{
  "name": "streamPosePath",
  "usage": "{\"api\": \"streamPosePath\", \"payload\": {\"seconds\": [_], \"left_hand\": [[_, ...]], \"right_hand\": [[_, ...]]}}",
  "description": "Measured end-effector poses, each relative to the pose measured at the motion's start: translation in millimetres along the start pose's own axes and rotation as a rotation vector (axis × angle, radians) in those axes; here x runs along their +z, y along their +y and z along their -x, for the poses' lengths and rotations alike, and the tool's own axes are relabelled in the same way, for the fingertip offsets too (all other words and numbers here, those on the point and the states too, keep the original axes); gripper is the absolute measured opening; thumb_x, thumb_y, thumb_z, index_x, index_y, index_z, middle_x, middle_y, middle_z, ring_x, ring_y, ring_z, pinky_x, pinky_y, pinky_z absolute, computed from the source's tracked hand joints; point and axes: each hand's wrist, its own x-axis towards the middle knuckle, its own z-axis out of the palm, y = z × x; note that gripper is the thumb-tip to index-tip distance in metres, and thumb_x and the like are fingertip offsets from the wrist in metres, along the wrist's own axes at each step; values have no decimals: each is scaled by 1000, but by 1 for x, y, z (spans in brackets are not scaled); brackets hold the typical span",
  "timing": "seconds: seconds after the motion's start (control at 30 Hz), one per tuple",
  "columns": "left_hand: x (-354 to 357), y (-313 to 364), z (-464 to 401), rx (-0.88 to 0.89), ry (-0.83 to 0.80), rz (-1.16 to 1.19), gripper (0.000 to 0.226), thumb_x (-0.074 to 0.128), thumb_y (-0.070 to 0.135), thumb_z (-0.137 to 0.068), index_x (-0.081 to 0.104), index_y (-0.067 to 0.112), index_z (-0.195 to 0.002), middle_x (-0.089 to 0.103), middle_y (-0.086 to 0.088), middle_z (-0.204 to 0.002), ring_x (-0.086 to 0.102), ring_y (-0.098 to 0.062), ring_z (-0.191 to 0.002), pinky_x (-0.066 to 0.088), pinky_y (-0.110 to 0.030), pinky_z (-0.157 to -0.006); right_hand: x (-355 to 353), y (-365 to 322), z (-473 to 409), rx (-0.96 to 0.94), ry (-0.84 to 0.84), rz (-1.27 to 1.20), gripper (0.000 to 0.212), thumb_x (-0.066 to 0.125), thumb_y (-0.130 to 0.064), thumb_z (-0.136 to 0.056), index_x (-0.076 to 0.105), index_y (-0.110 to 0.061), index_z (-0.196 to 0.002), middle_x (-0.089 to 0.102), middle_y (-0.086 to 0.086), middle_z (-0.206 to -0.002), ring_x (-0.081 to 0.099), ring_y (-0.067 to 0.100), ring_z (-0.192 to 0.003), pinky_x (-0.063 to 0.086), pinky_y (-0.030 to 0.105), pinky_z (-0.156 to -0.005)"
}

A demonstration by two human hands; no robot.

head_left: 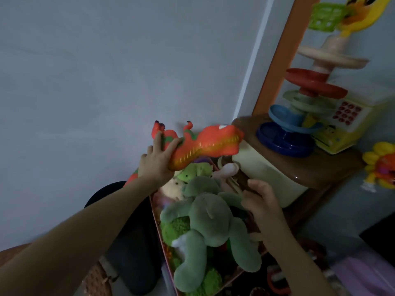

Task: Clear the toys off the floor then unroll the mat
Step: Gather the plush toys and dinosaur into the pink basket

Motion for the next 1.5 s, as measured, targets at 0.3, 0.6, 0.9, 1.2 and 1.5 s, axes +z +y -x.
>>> {"api": "streamPosePath", "payload": {"seconds": [0.3, 0.6, 0.9, 1.2, 1.5], "left_hand": [[78, -6, -26, 326, -41, -300, 101, 71, 10, -66, 16, 39, -146, 8, -21, -155, 43, -38, -118, 40, -44, -89], [128, 11, -9, 236, -274, -106, 99, 51, 38, -83, -36, 45, -130, -45, -11, -142, -22, -42, -139, -4, -66, -107], [89, 6, 3, 214, -284, 195, 79, 46, 17, -88, -3, 36, -146, -26, -4, -154, -23, -30, -142, -6, -58, -114], [101, 29, 111, 353, -491, 93, 67, 0, 75, -75, -33, 52, -128, -37, 5, -146, -27, -26, -140, -18, -62, -104], [137, 58, 112, 270, -506, -49, 78, 26, 65, -88, -47, 55, -116, -62, 3, -125, -43, -33, -126, -37, -61, -83]], "right_hand": [[-19, 19, -3, 9, 8, 83, 42, 49, 19, -81, 52, -19, -97, 59, -6, -99, 62, -13, -76, 49, 9, -54], [-2, 38, -14, 33, -31, 233, 29, 54, 13, -82, 52, -16, -86, 45, -9, -115, 53, 13, -110, 41, 41, -102], [18, 51, -18, -2, -109, 505, 30, 62, -16, -84, 49, -34, -104, 42, -18, -116, 45, 3, -108, 43, 6, -74], [23, 102, 6, 114, -223, 847, 90, 37, -78, -70, -3, -46, -145, -8, -1, -158, -3, 28, -145, 18, 56, -113], [19, 134, -19, 155, -232, 1116, 78, 44, -40, -95, -14, -31, -146, -13, 13, -157, 3, 31, -145, 13, 43, -116]]}}
